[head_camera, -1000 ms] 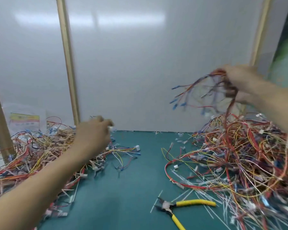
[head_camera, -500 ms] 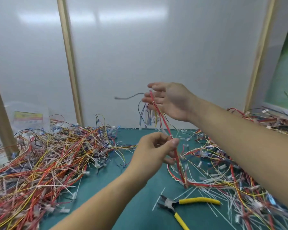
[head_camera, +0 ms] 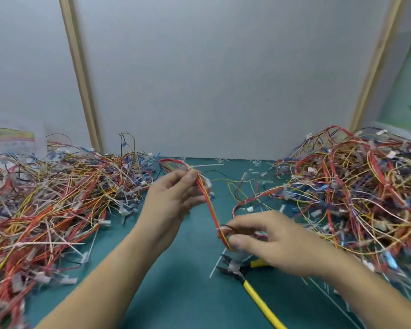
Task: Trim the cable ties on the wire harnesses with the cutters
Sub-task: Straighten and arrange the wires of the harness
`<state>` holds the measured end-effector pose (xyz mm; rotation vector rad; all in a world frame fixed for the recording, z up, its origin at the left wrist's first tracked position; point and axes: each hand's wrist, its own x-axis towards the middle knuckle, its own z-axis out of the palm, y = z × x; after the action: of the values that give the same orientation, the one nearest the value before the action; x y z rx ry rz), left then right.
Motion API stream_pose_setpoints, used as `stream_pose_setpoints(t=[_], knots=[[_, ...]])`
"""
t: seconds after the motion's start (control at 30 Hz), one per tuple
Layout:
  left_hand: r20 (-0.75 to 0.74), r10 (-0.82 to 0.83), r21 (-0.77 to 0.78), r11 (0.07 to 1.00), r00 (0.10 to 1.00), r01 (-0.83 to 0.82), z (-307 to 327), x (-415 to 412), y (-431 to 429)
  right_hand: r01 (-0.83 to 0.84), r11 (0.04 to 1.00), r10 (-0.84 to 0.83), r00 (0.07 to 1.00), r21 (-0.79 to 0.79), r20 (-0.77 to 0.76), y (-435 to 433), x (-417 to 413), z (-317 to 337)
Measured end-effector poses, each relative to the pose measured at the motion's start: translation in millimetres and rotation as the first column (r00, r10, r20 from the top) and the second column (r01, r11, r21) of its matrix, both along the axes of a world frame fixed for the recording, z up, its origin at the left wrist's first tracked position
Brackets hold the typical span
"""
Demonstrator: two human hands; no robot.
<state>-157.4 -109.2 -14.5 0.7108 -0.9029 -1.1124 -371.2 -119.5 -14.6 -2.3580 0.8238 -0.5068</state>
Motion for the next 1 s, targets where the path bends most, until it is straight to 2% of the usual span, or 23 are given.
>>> stream_pose_setpoints(t=[0.07, 0.1, 0.2, 0.27, 0.33, 0.43, 0.5, 0.6, 0.63, 0.8, 0.9, 1.0], knots=[[-0.022, 0.043, 0.025, 0.999, 0.999, -0.042, 1, 4, -2, 0.042, 0.992, -0.063, 0.982, 0.12, 0.178, 0, -1, 7], [0.016, 0.056, 0.049, 0.997, 0.998, -0.056, 2, 4, -2, 0.054, 0.979, -0.111, 0.952, 0.198, 0.287, -1, -1, 10], [0.335, 0.023, 0.101, 0.993, 0.942, -0.06, -1, -7, 7, 0.074, 0.925, -0.276, 0.805, 0.373, 0.525, 1, 8, 20], [0.52, -0.061, 0.042, 0.998, 0.852, 0.045, -8, -18, 18, 0.09, 0.895, -0.366, 0.707, 0.436, 0.605, 1, 19, 29], [0.613, -0.12, -0.001, 0.988, 0.781, 0.154, -14, -30, 29, 0.092, 0.873, -0.419, 0.646, 0.479, 0.638, 0, 32, 38], [0.563, -0.145, -0.036, 0.979, 0.814, 0.199, -17, -38, 34, 0.116, 0.87, -0.439, 0.626, 0.479, 0.644, -3, 49, 43], [0.511, -0.156, 0.008, 0.984, 0.845, 0.177, -14, -37, 33, 0.159, 0.873, -0.45, 0.627, 0.461, 0.636, -5, 51, 42], [0.341, -0.093, 0.115, 0.992, 0.935, 0.056, -6, -31, 26, 0.288, 0.91, -0.413, 0.703, 0.299, 0.579, -5, 46, 36], [0.304, -0.042, 0.102, 0.995, 0.952, 0.012, -5, -29, 25, 0.31, 0.917, -0.399, 0.737, 0.252, 0.546, -5, 44, 33], [0.391, 0.143, -0.094, 0.989, 0.909, -0.115, -11, -25, 24, 0.162, 0.941, -0.284, 0.858, 0.299, 0.428, -1, 30, 29], [0.32, 0.102, -0.062, 0.994, 0.942, -0.086, -11, -20, 23, 0.164, 0.907, -0.35, 0.806, 0.388, 0.478, -4, 14, 27], [0.252, 0.036, -0.014, 0.999, 0.967, -0.034, -10, -18, 22, 0.375, 0.865, -0.501, 0.663, 0.333, 0.556, -7, -6, 16]])
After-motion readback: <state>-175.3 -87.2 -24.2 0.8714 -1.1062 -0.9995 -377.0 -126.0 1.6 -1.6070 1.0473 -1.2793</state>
